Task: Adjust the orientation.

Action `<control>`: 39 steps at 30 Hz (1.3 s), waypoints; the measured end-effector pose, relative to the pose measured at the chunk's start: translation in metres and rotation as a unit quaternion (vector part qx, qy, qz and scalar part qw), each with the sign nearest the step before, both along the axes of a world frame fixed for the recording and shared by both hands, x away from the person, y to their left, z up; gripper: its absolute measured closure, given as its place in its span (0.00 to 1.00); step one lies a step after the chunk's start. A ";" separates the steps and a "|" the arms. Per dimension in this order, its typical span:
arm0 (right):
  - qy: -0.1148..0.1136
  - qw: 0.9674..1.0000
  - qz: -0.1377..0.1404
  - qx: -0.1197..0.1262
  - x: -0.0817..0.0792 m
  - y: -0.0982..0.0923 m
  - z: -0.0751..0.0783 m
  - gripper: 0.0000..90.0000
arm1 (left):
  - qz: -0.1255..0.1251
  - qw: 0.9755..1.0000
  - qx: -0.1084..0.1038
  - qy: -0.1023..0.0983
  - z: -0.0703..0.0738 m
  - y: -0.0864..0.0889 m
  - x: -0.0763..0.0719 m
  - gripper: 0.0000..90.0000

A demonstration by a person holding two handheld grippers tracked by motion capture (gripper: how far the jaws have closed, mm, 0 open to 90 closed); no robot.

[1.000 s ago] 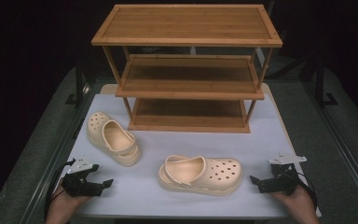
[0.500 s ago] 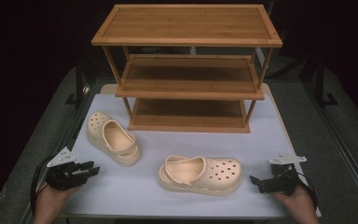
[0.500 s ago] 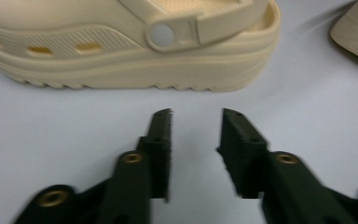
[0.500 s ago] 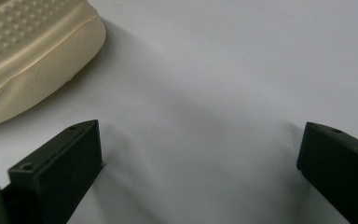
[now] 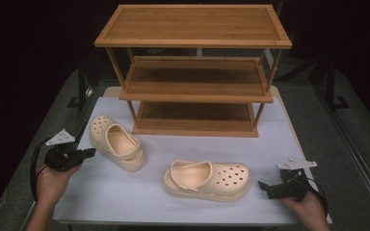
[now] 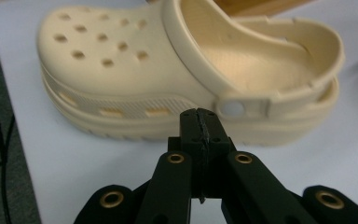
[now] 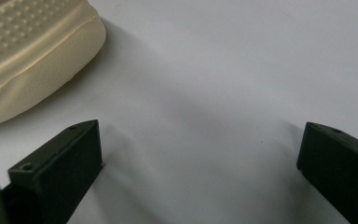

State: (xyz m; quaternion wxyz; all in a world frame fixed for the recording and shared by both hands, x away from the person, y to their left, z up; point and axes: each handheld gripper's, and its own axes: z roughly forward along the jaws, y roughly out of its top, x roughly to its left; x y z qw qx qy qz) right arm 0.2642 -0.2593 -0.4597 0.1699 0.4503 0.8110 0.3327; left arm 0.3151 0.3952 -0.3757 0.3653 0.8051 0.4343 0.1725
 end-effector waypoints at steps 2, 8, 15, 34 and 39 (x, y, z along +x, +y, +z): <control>0.000 1.000 0.000 0.000 0.000 0.000 0.000 0.00 | 0.005 1.000 0.003 -0.004 0.005 0.001 0.009 1.00; 0.000 1.000 0.000 0.001 0.000 0.000 0.000 0.00 | 0.022 1.000 0.002 -0.011 0.016 0.004 0.033 1.00; 0.000 1.000 -0.001 0.001 0.000 0.000 0.000 0.00 | 0.039 0.999 0.020 -0.013 0.022 0.010 0.069 1.00; 0.000 1.000 0.000 0.002 0.000 0.000 0.000 0.00 | 0.084 0.996 0.036 0.013 0.003 0.025 0.155 1.00; 0.000 1.000 0.000 0.002 0.000 0.000 0.000 0.00 | 0.092 0.995 0.030 0.018 -0.003 0.028 0.167 1.00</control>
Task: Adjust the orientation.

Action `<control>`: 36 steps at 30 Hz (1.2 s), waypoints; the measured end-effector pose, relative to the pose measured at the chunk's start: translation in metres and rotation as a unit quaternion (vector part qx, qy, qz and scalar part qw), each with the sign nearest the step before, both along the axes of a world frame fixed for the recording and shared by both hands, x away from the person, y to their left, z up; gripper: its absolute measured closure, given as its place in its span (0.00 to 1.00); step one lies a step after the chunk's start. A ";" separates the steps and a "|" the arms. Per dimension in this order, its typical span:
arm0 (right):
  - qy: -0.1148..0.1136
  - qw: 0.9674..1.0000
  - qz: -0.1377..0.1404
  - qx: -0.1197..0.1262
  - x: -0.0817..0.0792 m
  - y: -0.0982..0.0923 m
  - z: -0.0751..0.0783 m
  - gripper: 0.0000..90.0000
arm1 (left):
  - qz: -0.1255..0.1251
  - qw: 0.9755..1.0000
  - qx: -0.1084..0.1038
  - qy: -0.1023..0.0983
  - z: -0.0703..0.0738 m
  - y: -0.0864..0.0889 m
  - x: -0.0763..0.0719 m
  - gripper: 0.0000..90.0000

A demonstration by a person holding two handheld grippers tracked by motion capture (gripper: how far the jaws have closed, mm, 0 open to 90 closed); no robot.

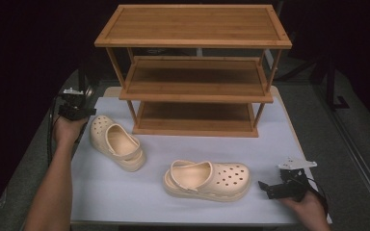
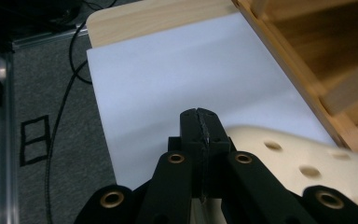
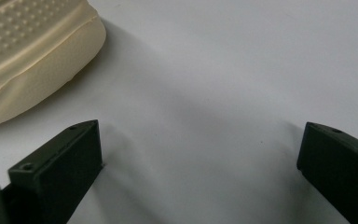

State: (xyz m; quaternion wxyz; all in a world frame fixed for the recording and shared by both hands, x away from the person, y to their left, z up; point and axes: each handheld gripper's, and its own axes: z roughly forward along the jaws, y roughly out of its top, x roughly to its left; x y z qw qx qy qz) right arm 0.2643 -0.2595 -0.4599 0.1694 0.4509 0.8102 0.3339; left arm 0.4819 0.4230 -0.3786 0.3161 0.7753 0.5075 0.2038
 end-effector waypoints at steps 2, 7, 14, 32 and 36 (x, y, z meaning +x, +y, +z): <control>0.000 1.000 0.000 0.000 0.000 0.000 0.000 0.00 | 0.010 1.000 0.001 0.001 -0.005 0.001 0.006 1.00; 0.000 1.000 0.000 0.000 0.000 0.000 0.000 0.00 | 0.009 1.000 -0.006 0.022 -0.020 0.001 0.010 1.00; 0.000 1.000 0.000 0.000 0.000 0.000 0.000 0.00 | -0.005 1.000 0.002 0.022 -0.022 -0.005 0.009 1.00; 0.000 1.000 0.000 -0.001 0.000 0.000 0.000 0.00 | -0.062 0.998 -0.021 0.009 -0.027 -0.034 -0.019 1.00; 0.000 1.000 0.000 -0.001 0.000 0.000 0.000 0.00 | -0.074 0.997 -0.020 0.004 -0.028 -0.042 -0.025 1.00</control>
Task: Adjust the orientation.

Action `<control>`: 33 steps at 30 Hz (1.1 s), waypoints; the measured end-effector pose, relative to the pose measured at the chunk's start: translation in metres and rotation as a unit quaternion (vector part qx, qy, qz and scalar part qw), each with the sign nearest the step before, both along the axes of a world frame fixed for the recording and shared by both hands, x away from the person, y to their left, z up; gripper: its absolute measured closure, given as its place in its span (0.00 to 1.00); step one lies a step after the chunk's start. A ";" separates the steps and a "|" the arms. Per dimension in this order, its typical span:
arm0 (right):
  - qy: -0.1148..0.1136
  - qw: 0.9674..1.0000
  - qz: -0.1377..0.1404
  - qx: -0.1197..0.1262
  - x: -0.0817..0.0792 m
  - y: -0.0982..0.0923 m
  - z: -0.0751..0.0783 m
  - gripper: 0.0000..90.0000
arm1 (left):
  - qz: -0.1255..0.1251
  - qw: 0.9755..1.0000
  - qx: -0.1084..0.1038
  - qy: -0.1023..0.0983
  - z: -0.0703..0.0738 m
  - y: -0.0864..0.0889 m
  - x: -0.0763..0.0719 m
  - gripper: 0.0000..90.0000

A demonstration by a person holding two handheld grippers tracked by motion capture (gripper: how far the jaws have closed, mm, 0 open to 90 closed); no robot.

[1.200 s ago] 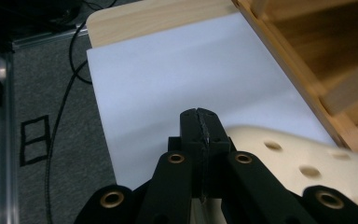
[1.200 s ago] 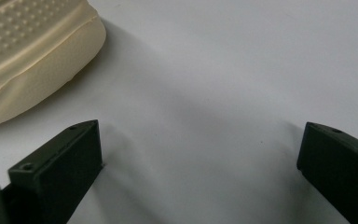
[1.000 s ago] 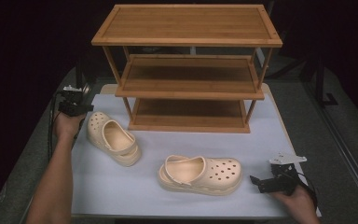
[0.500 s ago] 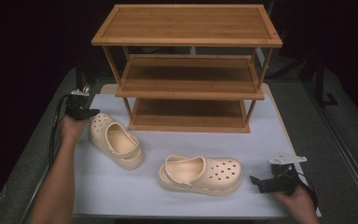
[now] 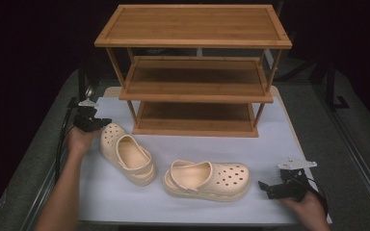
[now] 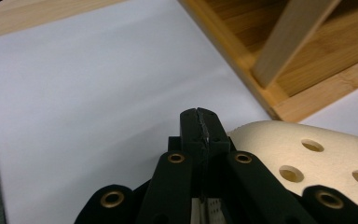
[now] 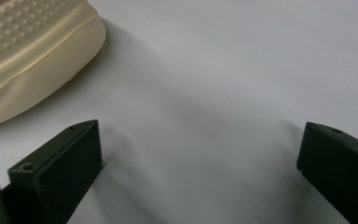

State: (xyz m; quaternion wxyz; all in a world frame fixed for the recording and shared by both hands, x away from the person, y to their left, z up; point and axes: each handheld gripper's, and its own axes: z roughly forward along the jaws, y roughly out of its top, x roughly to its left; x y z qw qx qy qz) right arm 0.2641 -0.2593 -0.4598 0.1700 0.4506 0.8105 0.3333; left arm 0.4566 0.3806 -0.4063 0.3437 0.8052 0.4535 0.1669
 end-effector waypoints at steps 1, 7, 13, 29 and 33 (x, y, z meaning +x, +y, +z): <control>0.000 1.000 0.000 0.000 0.000 0.000 0.000 0.00 | -0.001 1.000 -0.001 -0.001 0.000 -0.001 -0.001 1.00; 0.000 1.000 0.000 0.000 0.000 0.000 0.000 0.00 | 0.002 1.000 -0.004 0.001 0.001 0.001 -0.001 1.00; 0.000 1.000 0.000 0.001 0.000 0.000 0.000 0.00 | 0.039 0.999 -0.010 -0.007 0.019 0.009 -0.018 0.78; 0.000 1.000 0.000 0.000 0.000 0.000 0.000 0.00 | -0.020 0.998 -0.051 -0.033 0.056 -0.023 -0.102 0.52; 0.000 1.000 0.000 0.000 0.000 0.000 0.000 0.00 | -0.043 0.997 -0.046 -0.041 0.057 -0.040 -0.112 0.50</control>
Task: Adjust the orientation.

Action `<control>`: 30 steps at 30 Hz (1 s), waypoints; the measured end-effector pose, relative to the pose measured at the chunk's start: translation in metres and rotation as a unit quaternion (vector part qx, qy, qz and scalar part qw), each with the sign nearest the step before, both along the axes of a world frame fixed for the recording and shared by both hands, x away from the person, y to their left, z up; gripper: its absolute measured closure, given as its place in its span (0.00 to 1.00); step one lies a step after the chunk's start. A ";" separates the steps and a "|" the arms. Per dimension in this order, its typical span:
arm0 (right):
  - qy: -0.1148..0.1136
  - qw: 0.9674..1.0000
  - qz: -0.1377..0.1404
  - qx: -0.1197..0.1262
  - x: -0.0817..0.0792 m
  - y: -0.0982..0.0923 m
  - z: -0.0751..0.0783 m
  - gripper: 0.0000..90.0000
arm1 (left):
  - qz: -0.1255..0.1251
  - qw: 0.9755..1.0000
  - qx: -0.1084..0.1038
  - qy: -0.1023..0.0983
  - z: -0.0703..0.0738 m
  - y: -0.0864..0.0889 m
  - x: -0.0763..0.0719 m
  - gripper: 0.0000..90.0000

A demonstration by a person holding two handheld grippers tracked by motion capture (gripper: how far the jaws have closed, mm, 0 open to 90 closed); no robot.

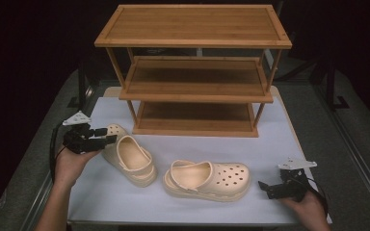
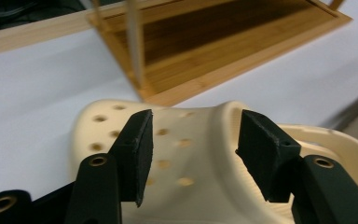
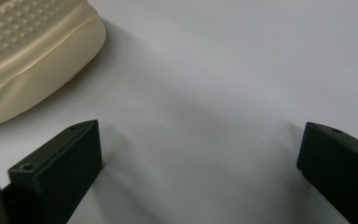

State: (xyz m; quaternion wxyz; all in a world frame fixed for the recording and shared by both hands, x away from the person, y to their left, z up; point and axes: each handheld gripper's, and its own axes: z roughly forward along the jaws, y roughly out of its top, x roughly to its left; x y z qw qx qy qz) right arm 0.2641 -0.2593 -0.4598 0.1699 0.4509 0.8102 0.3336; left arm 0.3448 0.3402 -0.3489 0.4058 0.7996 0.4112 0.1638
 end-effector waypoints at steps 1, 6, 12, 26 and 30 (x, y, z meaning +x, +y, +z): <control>0.000 1.000 0.000 0.000 0.000 0.000 0.000 0.00 | -0.003 1.000 0.004 -0.001 -0.001 -0.005 0.000 0.50; 0.000 1.000 0.000 0.000 0.000 0.000 0.000 0.00 | -0.012 1.000 0.021 0.001 -0.009 -0.022 0.007 0.50; 0.000 1.000 0.000 0.000 0.000 0.000 0.000 0.00 | -0.010 0.997 0.070 -0.013 -0.018 -0.033 0.008 0.68; 0.000 1.000 0.000 0.000 0.000 0.000 0.000 0.00 | -0.031 0.994 0.096 -0.034 -0.009 -0.025 -0.003 0.91; 0.000 1.000 0.000 0.000 0.000 0.000 0.000 0.00 | -0.041 0.994 0.100 -0.034 -0.005 -0.023 -0.011 0.92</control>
